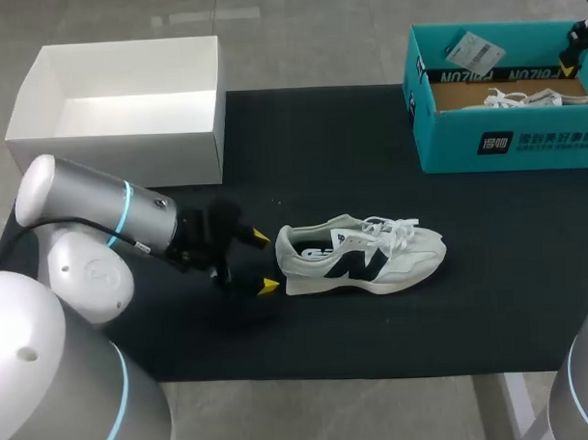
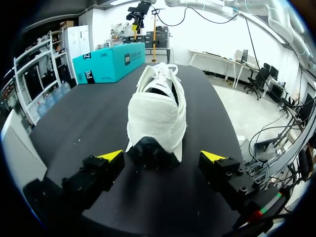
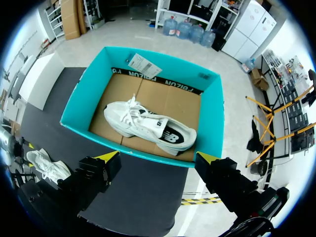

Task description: Take the shoe out of the shoebox, open the shoe tongue, remove and reinsert the insole, then place the shoe into the shoebox

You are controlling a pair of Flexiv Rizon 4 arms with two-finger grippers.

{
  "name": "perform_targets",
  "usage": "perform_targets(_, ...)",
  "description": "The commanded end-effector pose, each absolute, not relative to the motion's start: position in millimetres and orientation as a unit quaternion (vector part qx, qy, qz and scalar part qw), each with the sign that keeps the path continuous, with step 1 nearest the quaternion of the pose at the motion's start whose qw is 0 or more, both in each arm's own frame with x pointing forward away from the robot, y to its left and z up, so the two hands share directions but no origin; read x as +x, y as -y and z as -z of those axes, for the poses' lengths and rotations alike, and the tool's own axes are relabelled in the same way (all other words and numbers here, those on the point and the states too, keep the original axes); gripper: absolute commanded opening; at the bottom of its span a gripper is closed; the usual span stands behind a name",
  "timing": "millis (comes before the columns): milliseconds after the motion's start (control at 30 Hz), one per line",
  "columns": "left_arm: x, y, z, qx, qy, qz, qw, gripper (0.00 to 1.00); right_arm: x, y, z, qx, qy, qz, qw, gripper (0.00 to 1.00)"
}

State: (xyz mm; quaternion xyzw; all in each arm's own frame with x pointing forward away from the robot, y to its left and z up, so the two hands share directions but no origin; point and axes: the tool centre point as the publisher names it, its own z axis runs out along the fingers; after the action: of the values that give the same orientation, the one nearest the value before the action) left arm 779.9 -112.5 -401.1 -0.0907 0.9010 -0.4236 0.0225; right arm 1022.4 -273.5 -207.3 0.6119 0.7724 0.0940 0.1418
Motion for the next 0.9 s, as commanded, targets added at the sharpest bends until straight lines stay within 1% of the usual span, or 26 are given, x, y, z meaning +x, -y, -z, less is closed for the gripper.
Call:
perform_targets(33, 785.7, 124.8, 412.7, -0.097, -0.900, 0.424, 0.023, 1.00, 1022.7, 273.6, 207.3, 0.612, -0.773, -0.094, 0.142, 1.00)
perform_targets(533, 795.3, 156.8, 423.4, -0.093, -0.902, 0.420, 0.020, 1.00, 1022.7, 273.6, 207.3, 0.612, -0.773, -0.094, 0.142, 1.00)
perform_targets(833, 802.3, 161.9, 430.6, -0.089, -0.906, 0.413, 0.020, 1.00, 1022.7, 273.6, 207.3, 0.612, -0.773, -0.094, 0.142, 1.00)
perform_targets(867, 803.8, 161.7, 431.2, -0.084, -0.908, 0.410, 0.023, 0.93, 1022.7, 273.6, 207.3, 0.612, -0.773, -0.094, 0.142, 1.00)
perform_targets(900, 804.9, 161.5, 431.4, -0.081, -0.908, 0.409, 0.023, 0.70, 1022.7, 273.6, 207.3, 0.612, -0.773, -0.094, 0.142, 1.00)
